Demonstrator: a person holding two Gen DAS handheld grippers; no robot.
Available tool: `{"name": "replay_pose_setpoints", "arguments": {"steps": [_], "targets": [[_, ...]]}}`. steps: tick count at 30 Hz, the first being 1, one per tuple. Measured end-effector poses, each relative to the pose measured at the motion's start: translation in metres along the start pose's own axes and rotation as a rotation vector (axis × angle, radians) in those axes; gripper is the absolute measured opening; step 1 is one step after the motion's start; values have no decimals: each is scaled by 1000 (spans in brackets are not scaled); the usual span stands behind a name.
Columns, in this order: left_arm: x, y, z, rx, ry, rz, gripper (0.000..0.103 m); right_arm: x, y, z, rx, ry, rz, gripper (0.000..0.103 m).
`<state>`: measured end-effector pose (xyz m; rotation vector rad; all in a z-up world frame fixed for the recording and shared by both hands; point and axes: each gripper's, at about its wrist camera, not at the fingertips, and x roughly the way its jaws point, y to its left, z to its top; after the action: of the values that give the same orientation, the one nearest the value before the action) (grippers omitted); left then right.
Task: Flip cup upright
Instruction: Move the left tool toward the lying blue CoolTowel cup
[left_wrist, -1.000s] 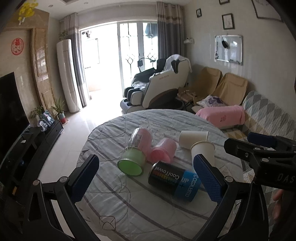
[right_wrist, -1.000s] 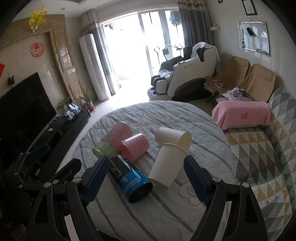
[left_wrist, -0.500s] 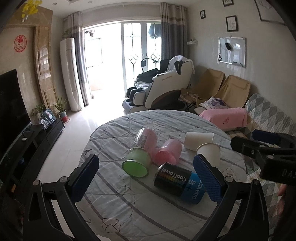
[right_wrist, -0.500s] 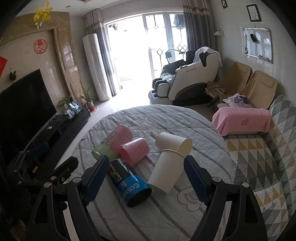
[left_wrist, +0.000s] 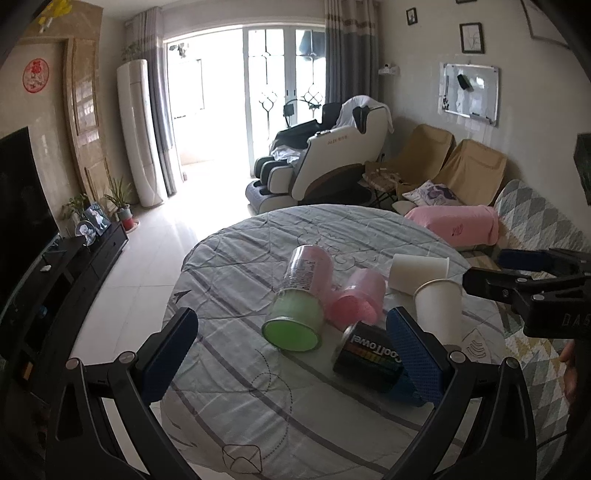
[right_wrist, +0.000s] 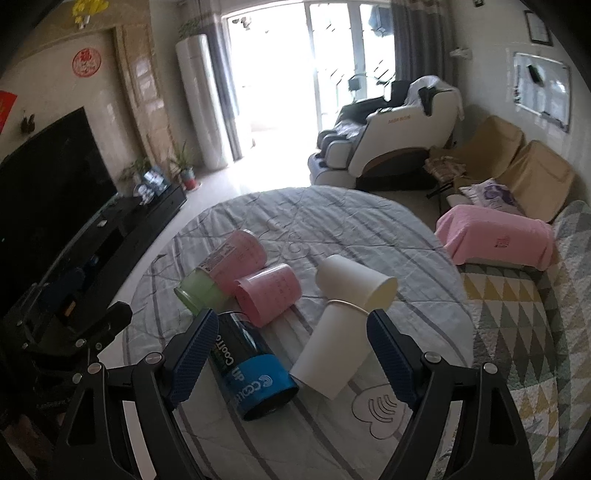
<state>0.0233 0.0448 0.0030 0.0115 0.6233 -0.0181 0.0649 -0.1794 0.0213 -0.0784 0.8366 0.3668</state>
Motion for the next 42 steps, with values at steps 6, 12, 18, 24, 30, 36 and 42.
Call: {"name": "replay_pose_setpoints", "arguments": {"steps": [6, 12, 18, 24, 30, 36, 42], "targets": [[12, 2, 7, 10, 7, 29, 103, 24, 12, 24, -36, 90, 53, 84], [30, 5, 13, 25, 25, 40, 103, 38, 16, 38, -46, 117, 41, 84], [50, 6, 16, 61, 83, 7, 103, 47, 8, 34, -46, 106, 19, 84], [48, 2, 6, 48, 99, -24, 103, 40, -7, 17, -87, 96, 4, 84], [44, -5, -9, 116, 108, -56, 103, 37, -3, -14, -134, 108, 67, 84], [34, -24, -15, 293, 90, -88, 103, 25, -7, -32, -104, 83, 53, 84], [22, -39, -16, 367, 75, -155, 103, 13, -10, -43, -42, 71, 56, 84]]}}
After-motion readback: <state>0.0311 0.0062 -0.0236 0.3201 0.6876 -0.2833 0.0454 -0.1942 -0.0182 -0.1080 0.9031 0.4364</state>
